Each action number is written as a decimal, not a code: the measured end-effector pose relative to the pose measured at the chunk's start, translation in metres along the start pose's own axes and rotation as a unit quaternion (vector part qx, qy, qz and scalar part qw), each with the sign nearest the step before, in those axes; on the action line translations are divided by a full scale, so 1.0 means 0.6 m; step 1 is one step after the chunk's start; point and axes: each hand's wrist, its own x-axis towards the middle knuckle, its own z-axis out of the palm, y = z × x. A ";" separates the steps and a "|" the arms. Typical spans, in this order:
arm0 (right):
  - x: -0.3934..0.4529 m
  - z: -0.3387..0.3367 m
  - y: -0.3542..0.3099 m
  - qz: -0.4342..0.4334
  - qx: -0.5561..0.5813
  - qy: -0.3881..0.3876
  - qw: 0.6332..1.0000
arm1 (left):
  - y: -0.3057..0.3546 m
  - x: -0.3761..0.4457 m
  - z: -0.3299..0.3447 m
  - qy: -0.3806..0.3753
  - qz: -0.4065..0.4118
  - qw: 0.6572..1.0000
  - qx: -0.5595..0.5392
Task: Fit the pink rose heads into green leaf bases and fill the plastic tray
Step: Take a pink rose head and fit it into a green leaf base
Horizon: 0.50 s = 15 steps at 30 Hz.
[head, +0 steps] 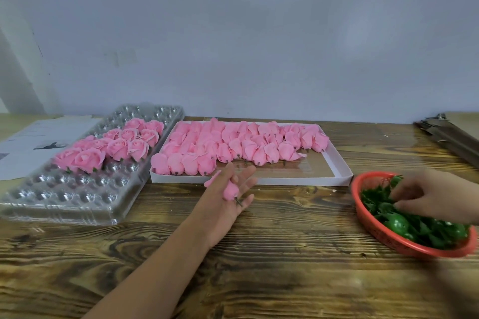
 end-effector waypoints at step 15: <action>0.036 -0.001 0.027 -0.009 -0.115 -0.026 0.993 | -0.001 0.000 0.001 0.009 -0.008 1.000 0.010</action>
